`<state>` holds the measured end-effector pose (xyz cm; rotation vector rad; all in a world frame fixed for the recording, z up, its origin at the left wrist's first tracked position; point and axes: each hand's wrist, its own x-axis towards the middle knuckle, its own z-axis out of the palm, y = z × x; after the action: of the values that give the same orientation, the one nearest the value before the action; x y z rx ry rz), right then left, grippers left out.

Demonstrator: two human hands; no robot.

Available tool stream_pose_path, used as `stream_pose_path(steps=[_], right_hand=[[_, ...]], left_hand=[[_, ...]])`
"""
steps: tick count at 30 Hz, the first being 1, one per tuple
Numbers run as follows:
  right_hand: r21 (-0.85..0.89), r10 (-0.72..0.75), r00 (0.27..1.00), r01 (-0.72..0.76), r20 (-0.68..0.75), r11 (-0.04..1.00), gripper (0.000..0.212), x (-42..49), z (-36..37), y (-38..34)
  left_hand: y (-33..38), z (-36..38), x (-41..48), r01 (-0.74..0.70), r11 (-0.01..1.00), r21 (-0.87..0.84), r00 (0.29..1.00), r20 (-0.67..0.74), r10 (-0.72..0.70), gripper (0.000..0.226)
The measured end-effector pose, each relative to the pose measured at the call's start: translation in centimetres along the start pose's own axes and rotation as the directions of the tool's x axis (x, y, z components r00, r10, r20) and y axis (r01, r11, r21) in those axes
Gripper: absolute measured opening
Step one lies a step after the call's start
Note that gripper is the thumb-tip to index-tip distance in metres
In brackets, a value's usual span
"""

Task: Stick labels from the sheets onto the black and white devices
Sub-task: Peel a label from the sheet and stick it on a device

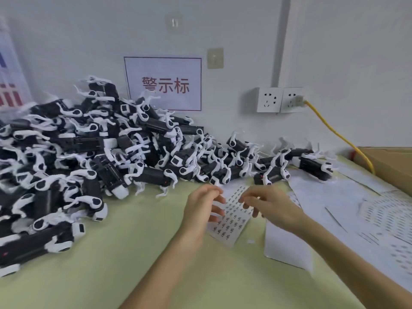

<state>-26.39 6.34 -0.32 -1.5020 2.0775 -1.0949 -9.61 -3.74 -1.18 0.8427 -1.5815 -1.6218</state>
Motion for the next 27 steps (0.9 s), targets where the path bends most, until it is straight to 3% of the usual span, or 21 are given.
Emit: stream_pose_path(steps=[3, 6, 10, 14, 18, 23, 27], right_hand=[[-0.045, -0.022, 0.999, 0.024, 0.042, 0.999, 0.020, -0.1, 3.5, 0.5], [-0.114, -0.099, 0.994, 0.104, 0.044, 0.988, 0.027, -0.3, 4.5, 1.3], [-0.087, -0.121, 0.992, 0.124, 0.037, 0.988, 0.024, -0.8, 4.0, 1.9], [-0.060, -0.097, 0.995, 0.098, 0.022, 0.993, 0.024, -1.0, 3.7, 1.7], [-0.054, -0.076, 0.997, 0.077, 0.035, 0.996, 0.025, -1.2, 3.4, 1.1], [-0.026, -0.086, 0.995, 0.087, 0.042, 0.996, 0.028, -1.4, 3.0, 1.0], [-0.011, -0.095, 0.995, 0.095, 0.039, 0.995, 0.027, -1.3, 3.1, 1.1]], left_hand=[[-0.4, -0.2, 0.6, 0.112, 0.973, -0.201, 0.993, 0.000, -0.114, 0.012], [-0.7, -0.9, 1.5, 0.238, 0.841, -0.485, 0.957, -0.029, -0.288, 0.009], [-1.1, -2.7, 2.6, 0.190, 0.684, -0.705, 0.935, -0.083, -0.345, 0.008], [-1.0, -4.4, 4.1, 0.107, 0.641, -0.760, 0.944, -0.123, -0.305, 0.014], [-1.5, -4.9, 5.3, 0.096, 0.692, -0.716, 0.965, -0.103, -0.240, 0.021], [-2.1, -5.6, 6.0, 0.075, 0.664, -0.744, 0.953, -0.142, -0.267, 0.016], [-1.9, -5.5, 5.7, 0.069, 0.792, -0.607, 0.952, -0.196, -0.233, 0.006]])
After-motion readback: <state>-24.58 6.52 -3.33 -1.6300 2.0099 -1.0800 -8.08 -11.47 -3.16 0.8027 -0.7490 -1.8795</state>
